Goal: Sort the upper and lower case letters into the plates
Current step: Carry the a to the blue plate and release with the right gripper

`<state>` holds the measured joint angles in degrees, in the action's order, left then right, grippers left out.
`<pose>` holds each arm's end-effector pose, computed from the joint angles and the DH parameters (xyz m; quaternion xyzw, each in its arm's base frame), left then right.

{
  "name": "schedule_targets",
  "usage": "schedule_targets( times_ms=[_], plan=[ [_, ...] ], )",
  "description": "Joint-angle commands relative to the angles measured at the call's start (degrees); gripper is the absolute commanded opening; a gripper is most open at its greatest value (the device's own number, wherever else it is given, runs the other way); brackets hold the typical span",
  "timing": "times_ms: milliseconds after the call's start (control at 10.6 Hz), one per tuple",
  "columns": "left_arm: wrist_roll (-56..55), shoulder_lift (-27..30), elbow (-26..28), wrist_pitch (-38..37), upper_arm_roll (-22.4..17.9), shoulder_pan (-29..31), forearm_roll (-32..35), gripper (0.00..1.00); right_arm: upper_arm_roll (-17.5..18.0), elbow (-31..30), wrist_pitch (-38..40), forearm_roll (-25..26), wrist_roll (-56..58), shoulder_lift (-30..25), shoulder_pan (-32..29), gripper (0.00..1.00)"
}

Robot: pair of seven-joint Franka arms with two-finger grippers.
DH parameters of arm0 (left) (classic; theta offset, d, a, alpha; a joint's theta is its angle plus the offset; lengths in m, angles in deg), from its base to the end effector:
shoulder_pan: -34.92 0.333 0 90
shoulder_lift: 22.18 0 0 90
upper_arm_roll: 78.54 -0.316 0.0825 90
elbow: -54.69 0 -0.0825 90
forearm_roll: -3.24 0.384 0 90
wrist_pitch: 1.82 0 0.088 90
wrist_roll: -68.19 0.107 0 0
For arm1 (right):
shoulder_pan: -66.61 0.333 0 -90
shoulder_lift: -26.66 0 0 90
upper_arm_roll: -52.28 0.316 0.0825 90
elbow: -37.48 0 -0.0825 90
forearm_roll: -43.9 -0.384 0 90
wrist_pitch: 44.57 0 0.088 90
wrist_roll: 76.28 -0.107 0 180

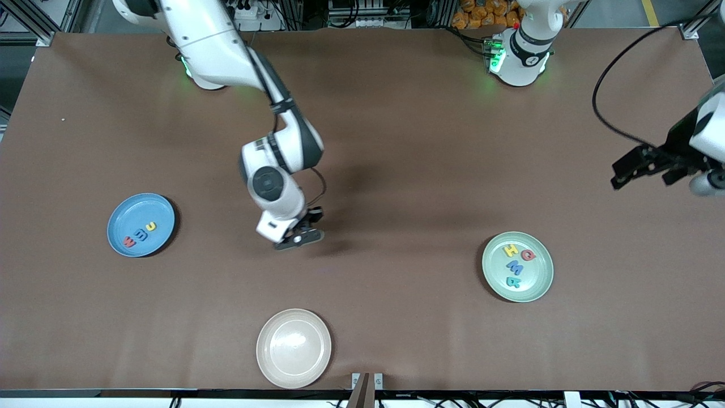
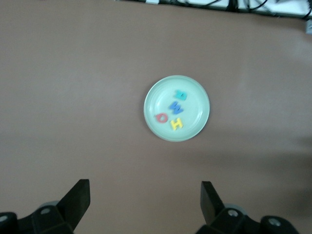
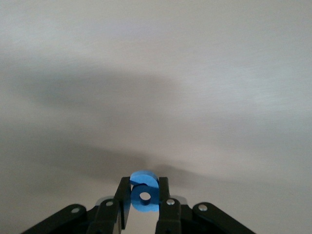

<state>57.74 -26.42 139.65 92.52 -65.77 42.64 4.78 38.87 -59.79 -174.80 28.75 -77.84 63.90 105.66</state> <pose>0.5836 -0.0436 0.6322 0.9978 0.0473 0.0460 0.0009 0.5948 0.3097 0.2207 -0.9891 -0.1425 0.0306 0.0209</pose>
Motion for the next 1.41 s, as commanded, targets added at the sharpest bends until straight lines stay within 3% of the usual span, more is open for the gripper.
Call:
schedule_targets(
  times_ms=[0, 188, 470, 752, 941, 1129, 1223, 1317],
  plan=[
    [3.8, 2.0, -1.1, -5.1, -3.6, -3.4, -1.5, 1.0, 0.9, -1.0, 4.9, 0.2, 9.7, -3.7, -6.1, 0.0],
    [6.4, 3.1, 0.1, -5.5, -4.7, -3.7, -1.6, 1.0, 0.9, -0.9, 8.0, 0.2, 18.6, -4.6, -11.3, 0.0],
    [7.2, 4.3, 1.1, -5.6, -10.4, -8.1, -1.5, 1.0, 1.0, -1.0, 12.2, 0.7, 33.8, -4.5, -21.3, 0.0],
    [7.8, 4.4, 2.0, -5.5, -10.3, -7.8, -1.6, 1.0, 0.7, -1.3, 14.4, 1.7, 48.0, -3.8, -30.1, 0.0],
    [7.9, 4.4, 1.6, -5.6, -9.7, -8.2, -1.5, 1.0, 0.8, -1.3, 15.4, 5.1, 52.7, -3.8, -34.7, 0.0],
    [7.8, 4.4, 1.5, -5.5, -7.0, -7.9, -1.5, 1.0, 0.7, -1.3, 15.8, 5.6, 57.2, -3.8, -38.0, 0.02],
    [7.6, 4.1, 1.4, -5.4, -6.5, -8.0, -1.5, 1.0, 0.7, -1.3, 16.8, 5.6, 57.2, -3.8, -38.3, 0.37],
    [7.6, 4.1, 1.4, -5.4, -6.3, -7.5, -1.7, 1.0, 0.8, -1.3, 17.0, 5.4, 56.4, -3.8, -38.5, 0.99]
  ],
)
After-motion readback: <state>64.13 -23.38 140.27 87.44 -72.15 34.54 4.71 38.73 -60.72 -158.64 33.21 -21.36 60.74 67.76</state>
